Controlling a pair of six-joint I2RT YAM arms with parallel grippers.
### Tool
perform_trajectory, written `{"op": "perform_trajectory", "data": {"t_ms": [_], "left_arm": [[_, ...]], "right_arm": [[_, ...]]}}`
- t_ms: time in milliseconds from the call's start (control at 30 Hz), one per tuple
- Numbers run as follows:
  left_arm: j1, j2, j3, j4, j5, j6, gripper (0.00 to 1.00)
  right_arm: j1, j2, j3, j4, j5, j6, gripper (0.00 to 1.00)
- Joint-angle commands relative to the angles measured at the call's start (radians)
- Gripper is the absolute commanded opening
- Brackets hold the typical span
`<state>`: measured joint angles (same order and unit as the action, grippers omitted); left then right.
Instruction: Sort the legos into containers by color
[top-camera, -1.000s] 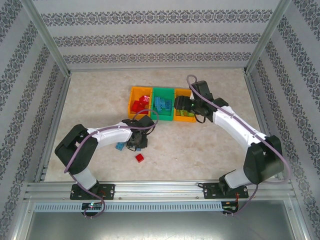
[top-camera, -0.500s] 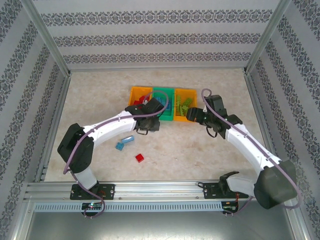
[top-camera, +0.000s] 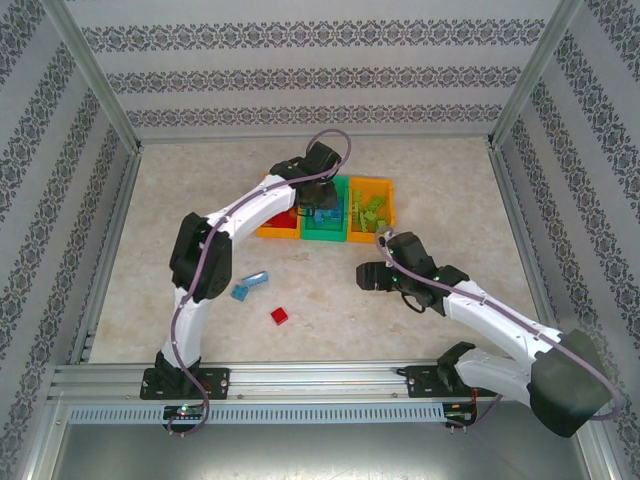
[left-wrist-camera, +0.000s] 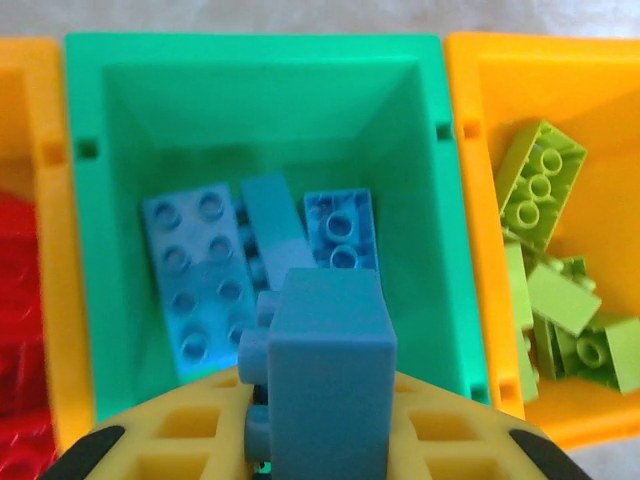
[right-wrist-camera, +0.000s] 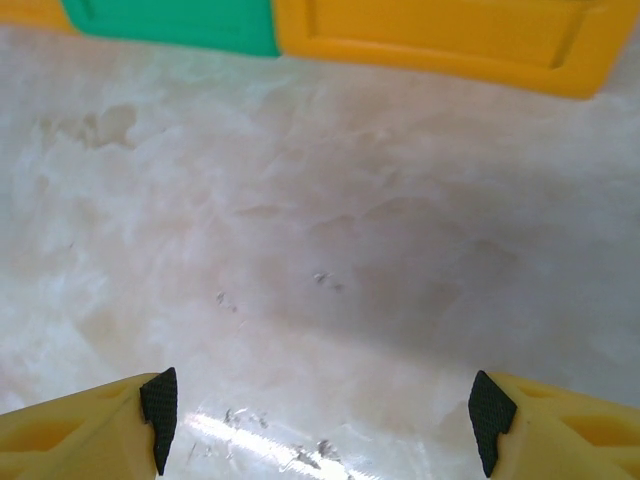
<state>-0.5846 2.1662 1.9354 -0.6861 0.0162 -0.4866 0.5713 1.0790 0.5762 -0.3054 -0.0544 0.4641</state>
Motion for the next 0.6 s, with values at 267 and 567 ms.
{"op": "perform_trajectory", "data": {"t_ms": [267,567], "left_arm": [[0.037,0.117,0.243,-0.117,0.057,0.030,0.62],[0.035,-0.093,0.054,-0.055,0.051,0.010,0.93]], "right_arm": [[0.077,0.014,-0.014,0.075,-0.002,-0.037,0.80],[0.161,0.066,0.033,0.092,0.008,-0.054,0.80]]}}
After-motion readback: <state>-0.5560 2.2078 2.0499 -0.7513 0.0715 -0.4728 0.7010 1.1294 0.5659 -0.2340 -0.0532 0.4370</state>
